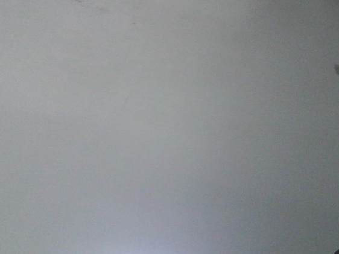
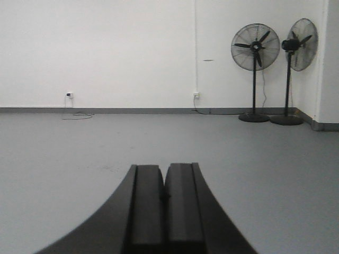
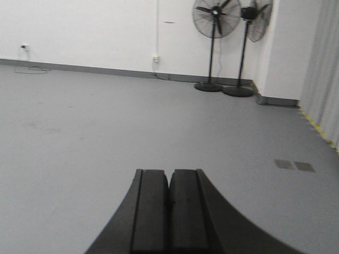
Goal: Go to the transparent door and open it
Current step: 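Drive the base across the grey floor toward the glass sliding door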
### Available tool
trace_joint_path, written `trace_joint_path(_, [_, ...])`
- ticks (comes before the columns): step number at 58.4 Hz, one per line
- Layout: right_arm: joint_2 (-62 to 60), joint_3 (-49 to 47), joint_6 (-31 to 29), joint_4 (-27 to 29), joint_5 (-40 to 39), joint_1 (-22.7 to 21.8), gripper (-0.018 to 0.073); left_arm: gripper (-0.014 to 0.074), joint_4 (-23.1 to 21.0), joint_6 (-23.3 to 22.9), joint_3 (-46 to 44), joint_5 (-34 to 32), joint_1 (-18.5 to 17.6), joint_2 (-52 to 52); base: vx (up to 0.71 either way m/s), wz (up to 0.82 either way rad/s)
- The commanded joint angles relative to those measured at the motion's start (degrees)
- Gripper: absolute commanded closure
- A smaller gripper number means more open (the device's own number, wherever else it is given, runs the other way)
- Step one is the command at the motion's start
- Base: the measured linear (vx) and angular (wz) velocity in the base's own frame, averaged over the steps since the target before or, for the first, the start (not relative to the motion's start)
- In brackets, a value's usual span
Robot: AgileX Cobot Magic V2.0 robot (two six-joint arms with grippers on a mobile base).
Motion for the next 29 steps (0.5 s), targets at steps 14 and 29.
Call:
trace_joint_path(14, [-0.81,0.70,-0.30,0.00,-4.73,-0.24,0.0567,0.0602,-0.08,-0.39,1.75,-4.64,-0.31,-0.19,0.64,0.45])
trace_joint_path(29, [-0.81,0.70,-0.30,0.00,-4.73,-0.24,0.0567,0.0602,-0.08,-0.39,1.75,-4.64,-0.31,-0.19,0.67,0.53])
